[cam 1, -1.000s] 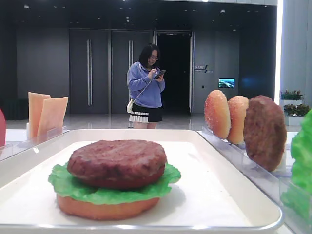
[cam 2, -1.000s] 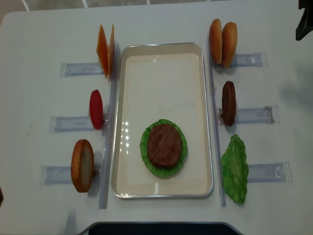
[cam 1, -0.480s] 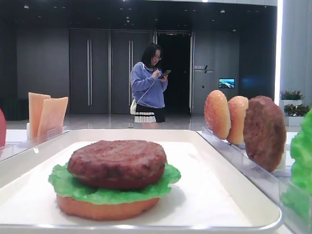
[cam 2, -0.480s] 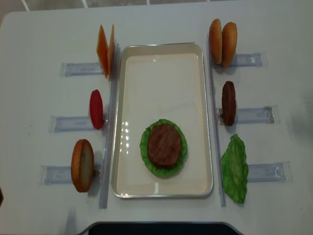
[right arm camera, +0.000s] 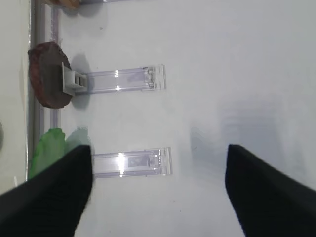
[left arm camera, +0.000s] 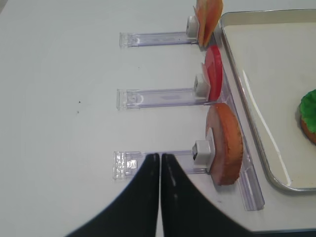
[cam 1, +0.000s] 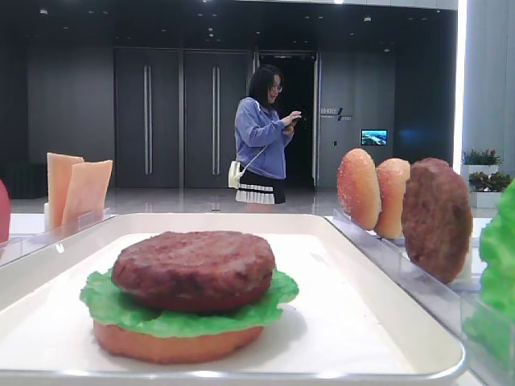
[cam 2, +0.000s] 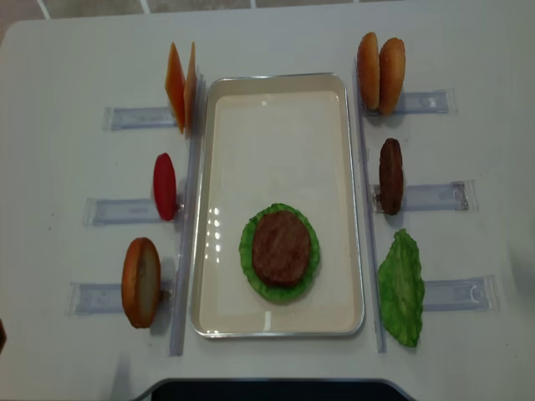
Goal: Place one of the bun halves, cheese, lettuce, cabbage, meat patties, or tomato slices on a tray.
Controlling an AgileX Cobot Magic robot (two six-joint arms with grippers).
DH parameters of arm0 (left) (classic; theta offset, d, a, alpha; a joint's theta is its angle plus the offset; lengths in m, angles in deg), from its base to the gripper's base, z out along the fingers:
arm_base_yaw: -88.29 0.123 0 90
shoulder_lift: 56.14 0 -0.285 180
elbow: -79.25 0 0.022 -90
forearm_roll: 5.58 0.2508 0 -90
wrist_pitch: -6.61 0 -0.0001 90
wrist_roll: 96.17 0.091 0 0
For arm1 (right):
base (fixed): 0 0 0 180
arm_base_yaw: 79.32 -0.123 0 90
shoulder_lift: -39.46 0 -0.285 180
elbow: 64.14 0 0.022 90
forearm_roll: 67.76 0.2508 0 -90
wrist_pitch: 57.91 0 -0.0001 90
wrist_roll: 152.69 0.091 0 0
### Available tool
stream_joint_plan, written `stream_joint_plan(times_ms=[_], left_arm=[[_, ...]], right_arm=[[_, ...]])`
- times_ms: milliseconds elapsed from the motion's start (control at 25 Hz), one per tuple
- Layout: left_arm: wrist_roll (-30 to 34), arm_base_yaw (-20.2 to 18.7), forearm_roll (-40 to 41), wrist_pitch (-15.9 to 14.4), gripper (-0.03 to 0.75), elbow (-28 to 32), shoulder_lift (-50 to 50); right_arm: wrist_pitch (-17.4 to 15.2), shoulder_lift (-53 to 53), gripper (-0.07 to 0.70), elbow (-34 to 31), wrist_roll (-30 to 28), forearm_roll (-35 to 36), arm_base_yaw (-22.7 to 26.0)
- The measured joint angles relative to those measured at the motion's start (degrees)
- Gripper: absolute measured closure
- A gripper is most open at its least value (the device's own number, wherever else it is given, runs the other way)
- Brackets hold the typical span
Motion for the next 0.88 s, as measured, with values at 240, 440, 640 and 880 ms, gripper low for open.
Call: stream_joint_plan(times_ms=[240,440,640,880], left_arm=[[0.00,0.00,-0.05,0.00,0.722,0.00,0.00],[0.00,0.00,-0.10,0.00,0.722,0.00,0.00],[0.00,0.00,-0.10,0.00,0.722,0.00,0.00],[0.00,0.00,-0.10,0.00,0.722,0.00,0.00]], right_arm=[[-0.03,-11.05,0.087,-5.92,-0.69,0.00,0.00],[-0.02,-18.91,0.088,-11.78,-2.37,0.00,0.00],[0.03,-26.82,0.088,-17.14,-2.94,0.00,0.00],[0.92,-33.53,0.088,-20.76,-3.25,0.00,0.00]])
